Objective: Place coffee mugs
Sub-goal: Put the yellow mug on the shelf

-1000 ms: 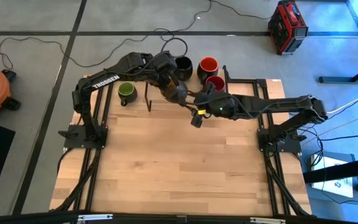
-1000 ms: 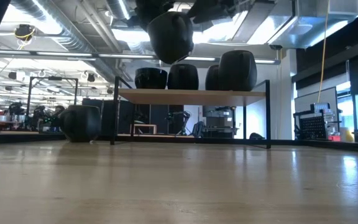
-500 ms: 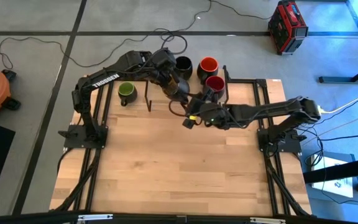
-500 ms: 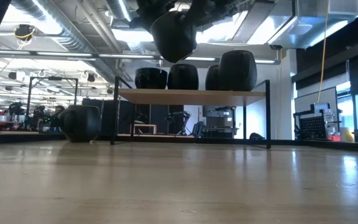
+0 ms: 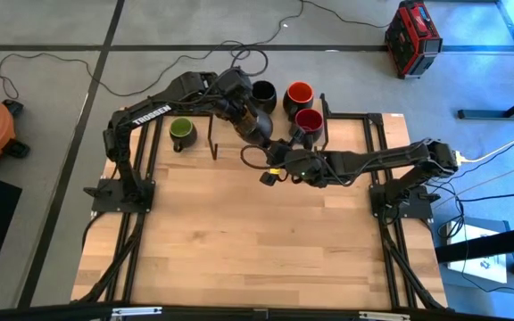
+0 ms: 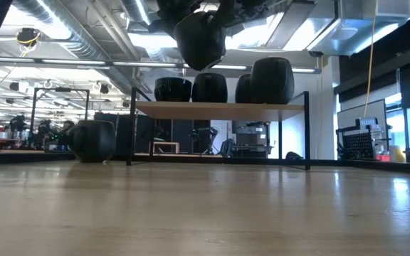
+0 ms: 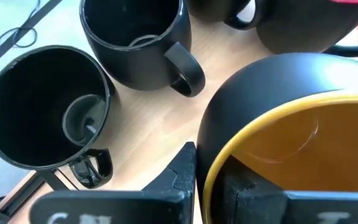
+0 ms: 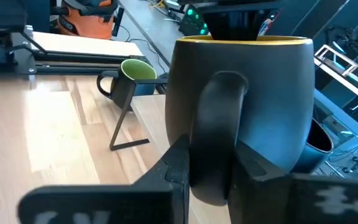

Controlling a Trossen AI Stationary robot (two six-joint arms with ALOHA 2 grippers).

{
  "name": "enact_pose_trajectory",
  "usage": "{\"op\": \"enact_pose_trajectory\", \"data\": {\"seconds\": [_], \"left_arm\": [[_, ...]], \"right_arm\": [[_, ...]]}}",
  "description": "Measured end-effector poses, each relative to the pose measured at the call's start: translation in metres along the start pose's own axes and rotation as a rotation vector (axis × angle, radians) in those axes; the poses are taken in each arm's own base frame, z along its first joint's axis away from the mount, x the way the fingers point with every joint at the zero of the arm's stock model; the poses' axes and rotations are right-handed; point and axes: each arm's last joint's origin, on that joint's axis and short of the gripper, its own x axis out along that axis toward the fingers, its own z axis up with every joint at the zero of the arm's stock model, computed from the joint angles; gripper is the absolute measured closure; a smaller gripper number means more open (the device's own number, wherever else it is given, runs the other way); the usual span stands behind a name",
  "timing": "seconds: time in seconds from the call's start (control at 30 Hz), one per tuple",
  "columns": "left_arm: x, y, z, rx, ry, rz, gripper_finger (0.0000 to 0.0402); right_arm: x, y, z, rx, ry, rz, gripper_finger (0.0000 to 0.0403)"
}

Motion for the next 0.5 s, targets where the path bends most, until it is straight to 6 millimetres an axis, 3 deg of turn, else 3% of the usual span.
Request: {"op": "enact_pose_trajectory", "data": {"seconds": [0.17,0.37,0.5], "left_arm": [[0.0,0.0,0.0,0.007,-0.003,-0.002,0.037],[-0.001,0.0,0.001,0.028,-0.014,-0.002,0.0326],[-0.015,0.005,0.0,0.042,-0.039,-0.003,0.0298]], "right_arm": [[0.0,0.0,0.0,0.013,-0.001,0.01,0.0359],[0.0,0.0,-0.001,0.032,0.009,0.017,0.0359],[-0.003,0.002,-0.001,0.078,0.012,0.035,0.0359]]}}
